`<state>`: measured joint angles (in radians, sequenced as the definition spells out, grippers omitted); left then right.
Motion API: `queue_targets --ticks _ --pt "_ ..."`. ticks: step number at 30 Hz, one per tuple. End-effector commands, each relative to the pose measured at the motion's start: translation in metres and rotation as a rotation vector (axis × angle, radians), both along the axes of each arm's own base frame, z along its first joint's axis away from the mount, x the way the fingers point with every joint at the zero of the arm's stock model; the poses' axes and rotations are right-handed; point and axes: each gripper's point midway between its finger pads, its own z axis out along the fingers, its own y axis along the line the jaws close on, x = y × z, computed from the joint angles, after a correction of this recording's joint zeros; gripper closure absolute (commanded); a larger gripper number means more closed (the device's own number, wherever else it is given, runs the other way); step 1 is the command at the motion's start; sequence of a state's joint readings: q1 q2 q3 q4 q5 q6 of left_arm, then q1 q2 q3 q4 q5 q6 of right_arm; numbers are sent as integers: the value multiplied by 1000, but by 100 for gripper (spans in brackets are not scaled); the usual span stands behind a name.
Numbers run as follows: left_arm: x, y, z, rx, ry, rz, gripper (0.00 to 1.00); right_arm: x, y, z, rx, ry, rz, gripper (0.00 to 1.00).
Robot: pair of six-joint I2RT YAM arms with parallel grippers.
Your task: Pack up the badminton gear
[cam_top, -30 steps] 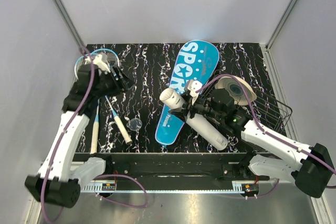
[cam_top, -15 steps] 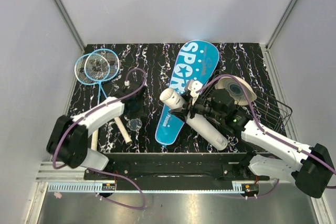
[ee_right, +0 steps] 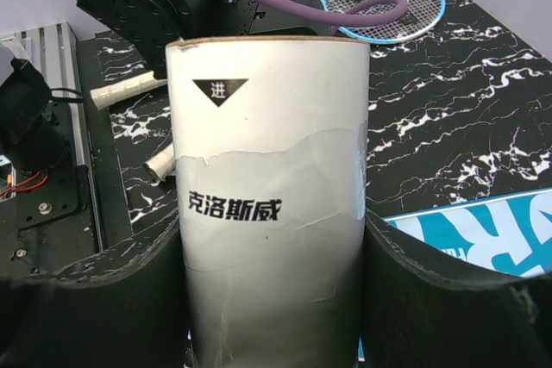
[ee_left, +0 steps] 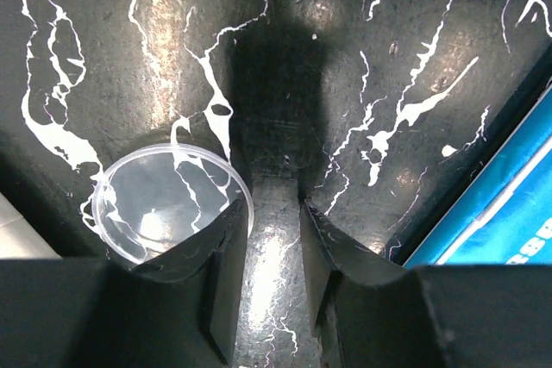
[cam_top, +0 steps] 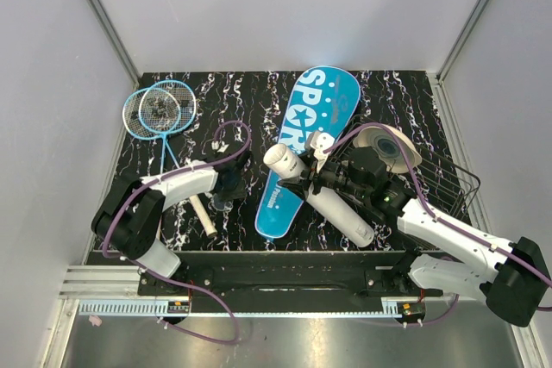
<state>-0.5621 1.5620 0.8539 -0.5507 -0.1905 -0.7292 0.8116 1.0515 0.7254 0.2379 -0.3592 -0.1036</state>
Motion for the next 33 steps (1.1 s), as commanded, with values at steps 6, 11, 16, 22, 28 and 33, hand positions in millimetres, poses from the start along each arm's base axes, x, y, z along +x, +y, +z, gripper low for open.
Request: queue_targets --ticks 6,11,16,22,28,33 --pt "1 9 -15 21 -36 57 76 -1 2 13 44 -37 3 75" --pt "13 6 15 -3 -124 33 92 -1 2 11 37 -32 3 75" --pt "31 -16 105 -151 -309 -110 100 -1 4 10 27 -30 12 75" --pt "19 -51 275 -491 -713 -453 100 -1 8 8 17 -27 28 75" --pt "-45 -86 353 -737 -814 -882 100 -6 13 11 7 -35 77 75" --pt "-68 -96 364 -842 -777 -1007 100 -15 15 18 16 -44 129 76"
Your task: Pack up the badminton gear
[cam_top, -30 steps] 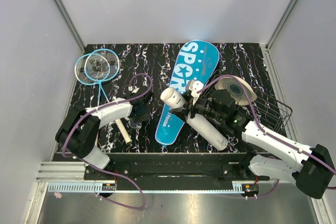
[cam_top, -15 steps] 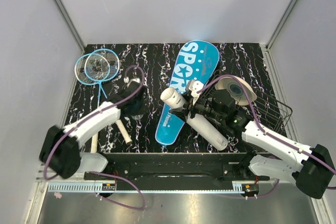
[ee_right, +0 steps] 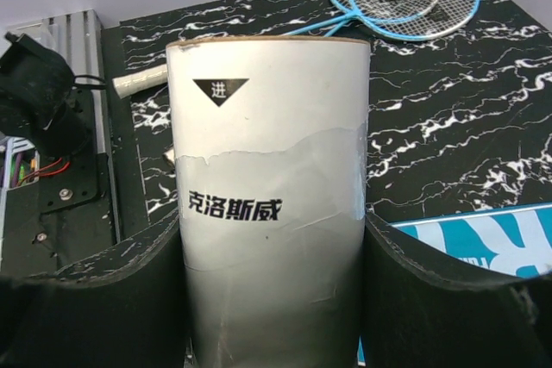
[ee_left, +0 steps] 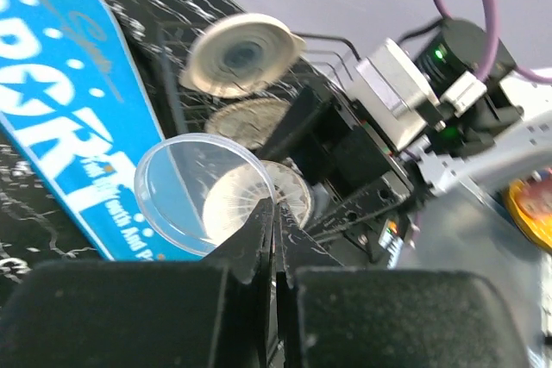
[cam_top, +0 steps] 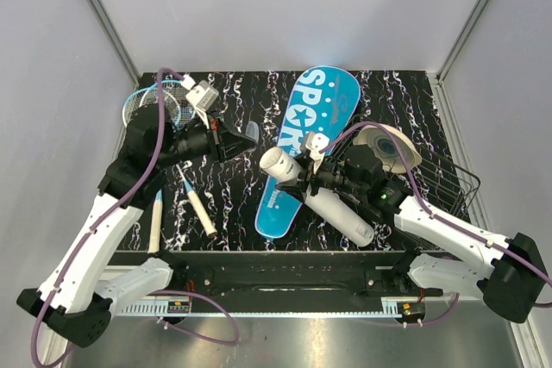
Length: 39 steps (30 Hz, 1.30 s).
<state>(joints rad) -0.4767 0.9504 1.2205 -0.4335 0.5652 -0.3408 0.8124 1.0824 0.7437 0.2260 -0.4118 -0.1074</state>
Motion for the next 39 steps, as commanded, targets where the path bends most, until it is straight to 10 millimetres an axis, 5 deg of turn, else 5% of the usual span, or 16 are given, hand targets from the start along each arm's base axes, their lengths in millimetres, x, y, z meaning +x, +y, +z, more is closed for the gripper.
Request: queue_targets --ticks 1,21,39 --pt "-31 -19 2 -17 0 -259 100 -12 8 22 32 -57 86 76" --pt "-60 -22 -35 164 111 -453 100 -32 10 21 7 -65 206 77" --pt "-78 -35 -42 135 140 -592 100 -51 11 25 38 -84 305 77"
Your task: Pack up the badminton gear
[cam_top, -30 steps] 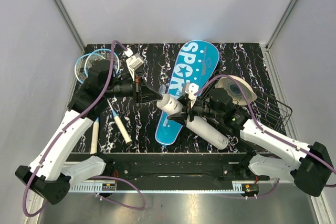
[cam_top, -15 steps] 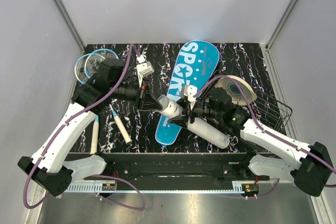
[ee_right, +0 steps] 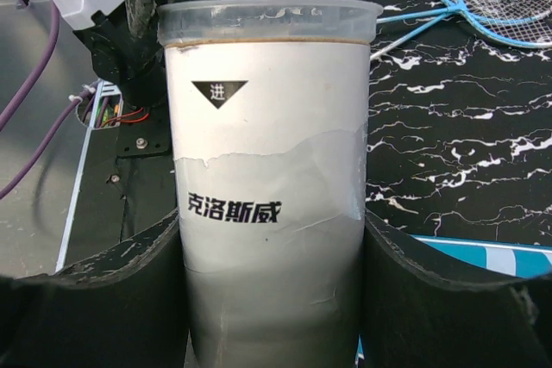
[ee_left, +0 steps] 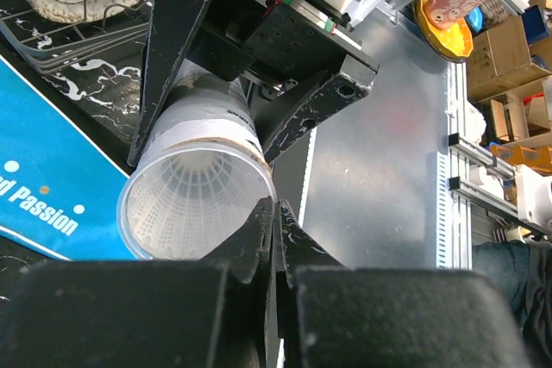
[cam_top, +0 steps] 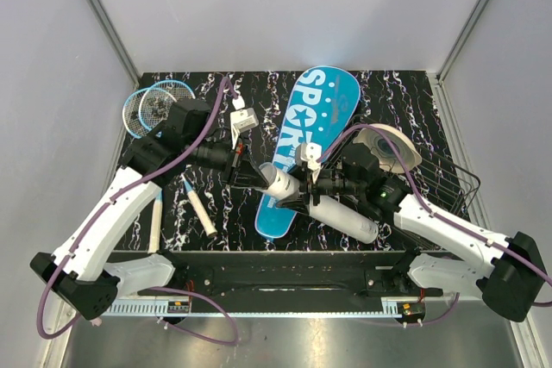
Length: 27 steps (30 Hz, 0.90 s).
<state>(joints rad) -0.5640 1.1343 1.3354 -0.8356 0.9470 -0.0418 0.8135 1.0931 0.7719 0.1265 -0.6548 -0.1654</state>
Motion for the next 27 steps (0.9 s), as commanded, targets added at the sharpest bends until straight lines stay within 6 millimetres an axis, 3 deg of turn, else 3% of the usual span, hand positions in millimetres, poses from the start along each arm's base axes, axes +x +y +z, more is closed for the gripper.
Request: queue_targets --ticks 1,11,18,23,27 --pt "-4 -8 14 -69 -42 -73 100 -10 3 36 101 -100 62 77" --pt "-15 -15 17 -123 -17 -146 100 -19 -1 48 151 -122 86 78" --pt "-14 -11 1 -64 -3 -132 100 -25 -3 44 134 -123 111 78" --pt "-23 -5 -6 -42 15 -150 100 -28 -4 36 116 -141 126 79" --pt "-32 -13 -11 -57 66 -221 100 -34 0 39 113 -174 160 80"
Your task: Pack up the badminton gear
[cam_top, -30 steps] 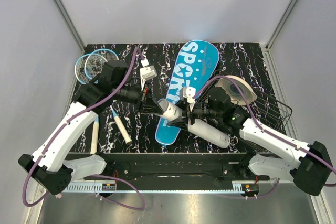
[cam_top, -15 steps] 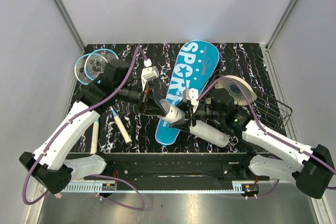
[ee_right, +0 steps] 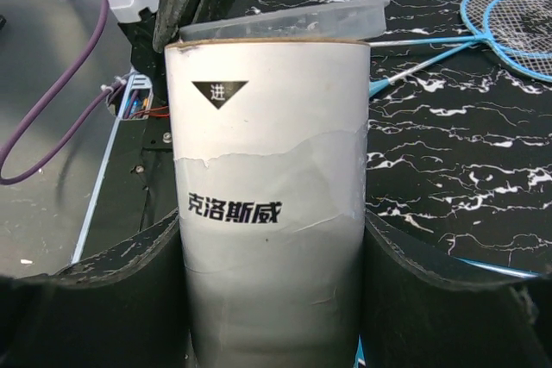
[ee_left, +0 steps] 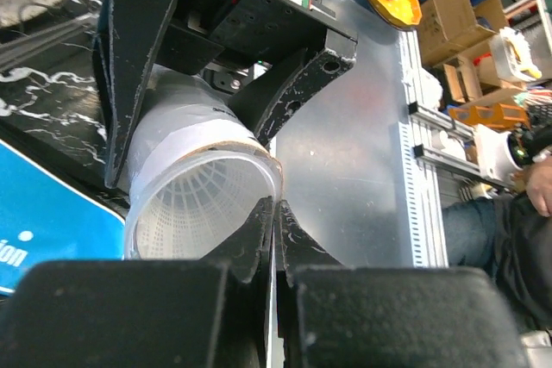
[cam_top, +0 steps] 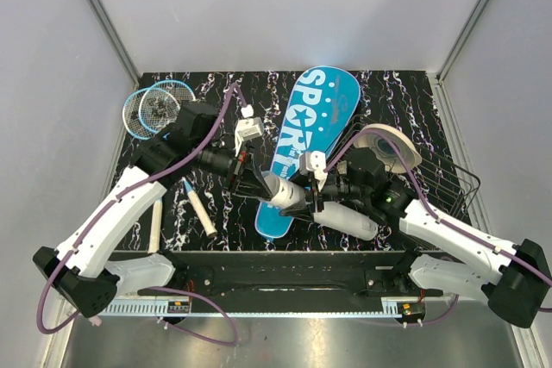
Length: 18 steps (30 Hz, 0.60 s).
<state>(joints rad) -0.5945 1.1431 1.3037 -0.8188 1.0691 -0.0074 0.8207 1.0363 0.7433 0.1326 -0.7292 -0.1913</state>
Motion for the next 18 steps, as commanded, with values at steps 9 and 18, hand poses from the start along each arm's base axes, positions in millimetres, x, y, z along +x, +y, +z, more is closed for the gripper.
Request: queue_targets --ticks 9,18 --pt "-15 -20 7 -121 30 -188 100 -29 9 42 128 -147 133 80" --pt "-34 -20 -1 -148 118 -304 100 -48 6 55 182 -174 213 81"
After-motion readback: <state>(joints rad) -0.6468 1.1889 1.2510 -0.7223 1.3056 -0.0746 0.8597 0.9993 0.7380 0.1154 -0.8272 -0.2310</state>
